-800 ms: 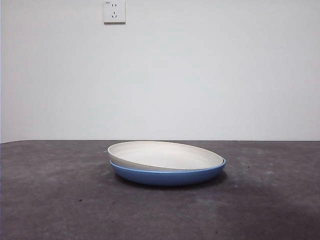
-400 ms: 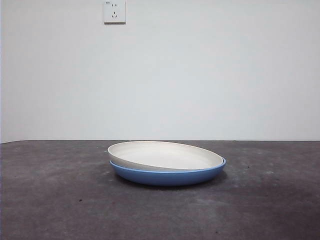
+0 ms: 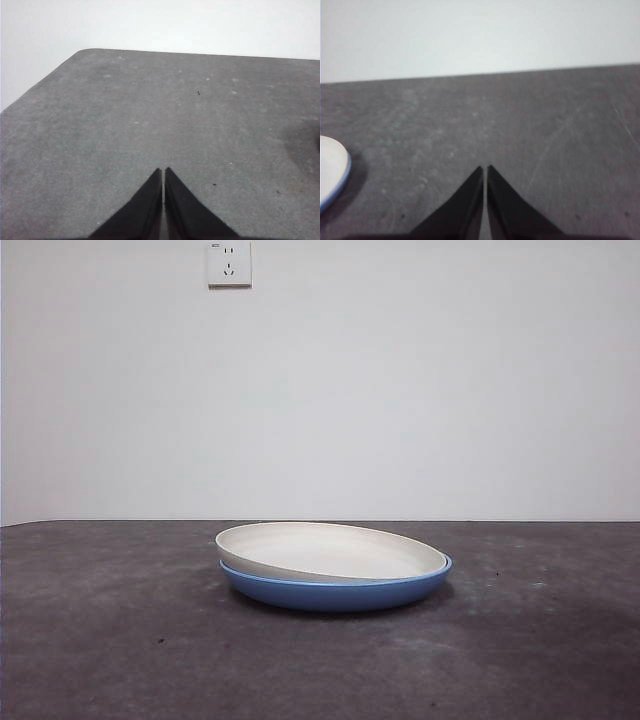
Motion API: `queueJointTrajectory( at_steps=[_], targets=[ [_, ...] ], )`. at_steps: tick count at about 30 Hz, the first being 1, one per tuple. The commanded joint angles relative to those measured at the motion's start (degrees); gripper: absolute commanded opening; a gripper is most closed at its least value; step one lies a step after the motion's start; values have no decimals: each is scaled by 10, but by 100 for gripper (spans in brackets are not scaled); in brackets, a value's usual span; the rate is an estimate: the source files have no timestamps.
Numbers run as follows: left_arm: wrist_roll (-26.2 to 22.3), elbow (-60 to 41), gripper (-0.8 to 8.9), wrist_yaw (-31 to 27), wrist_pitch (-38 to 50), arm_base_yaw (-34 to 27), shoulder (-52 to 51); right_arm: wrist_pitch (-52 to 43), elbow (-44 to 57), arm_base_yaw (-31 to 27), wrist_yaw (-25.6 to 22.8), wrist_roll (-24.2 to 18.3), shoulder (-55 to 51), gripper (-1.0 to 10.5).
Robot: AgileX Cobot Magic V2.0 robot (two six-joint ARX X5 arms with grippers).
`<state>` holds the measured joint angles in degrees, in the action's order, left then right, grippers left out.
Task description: Pick up the white plate, put it on the blue plate, put it on desk
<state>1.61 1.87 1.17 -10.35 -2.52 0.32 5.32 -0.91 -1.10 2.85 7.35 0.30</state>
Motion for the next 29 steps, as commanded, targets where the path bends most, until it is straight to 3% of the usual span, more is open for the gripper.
queueJointTrajectory(
  at_steps=[1, 5, 29],
  targets=[
    [4, -12, 10, -3, -4, -1, -1, 10, 3, -2, -4, 9, -1, 8],
    [4, -12, 10, -3, -4, -1, -1, 52, 3, -2, -14, 10, -1, 8],
    [4, -12, 10, -3, -4, -1, -1, 36, 3, -2, -14, 12, -1, 8]
  ],
)
